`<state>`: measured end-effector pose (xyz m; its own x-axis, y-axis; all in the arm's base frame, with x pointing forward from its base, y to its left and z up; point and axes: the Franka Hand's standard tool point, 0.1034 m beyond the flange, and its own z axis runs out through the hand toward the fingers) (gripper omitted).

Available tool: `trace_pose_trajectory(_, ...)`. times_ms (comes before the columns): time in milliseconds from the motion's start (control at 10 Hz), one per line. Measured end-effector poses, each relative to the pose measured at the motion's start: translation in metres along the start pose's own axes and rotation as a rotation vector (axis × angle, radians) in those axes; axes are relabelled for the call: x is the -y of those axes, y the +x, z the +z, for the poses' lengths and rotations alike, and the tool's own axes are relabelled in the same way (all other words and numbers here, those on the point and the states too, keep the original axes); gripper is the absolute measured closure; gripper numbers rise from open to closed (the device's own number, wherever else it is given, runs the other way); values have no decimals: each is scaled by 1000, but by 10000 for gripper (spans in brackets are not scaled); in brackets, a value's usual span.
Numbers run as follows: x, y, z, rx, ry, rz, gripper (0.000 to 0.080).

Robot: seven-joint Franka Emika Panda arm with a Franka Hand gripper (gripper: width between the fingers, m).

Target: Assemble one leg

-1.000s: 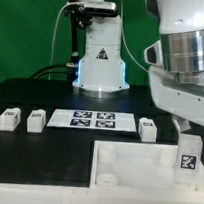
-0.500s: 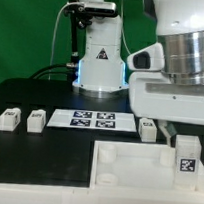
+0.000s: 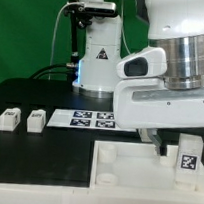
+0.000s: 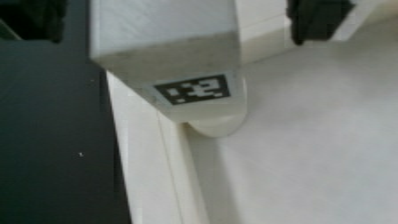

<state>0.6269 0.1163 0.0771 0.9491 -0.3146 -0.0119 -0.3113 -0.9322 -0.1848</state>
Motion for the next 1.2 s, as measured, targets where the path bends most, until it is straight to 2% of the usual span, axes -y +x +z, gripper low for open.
trace_pose_trajectory(200,-1,-1,1,5,2,142,501)
trace_pose_trajectory(500,-3,-1,1,5,1,420,501)
trace_pose_trajectory(700,-1,-1,2,-5,16,771,501)
trace_pose_trajectory(900,-2,2,3,4,75,1206,501)
trace_pose_trajectory(1000,-6,3,3,20,94,1247,501)
trace_pose_trajectory(1200,-5,2,4,23,95,1232,501)
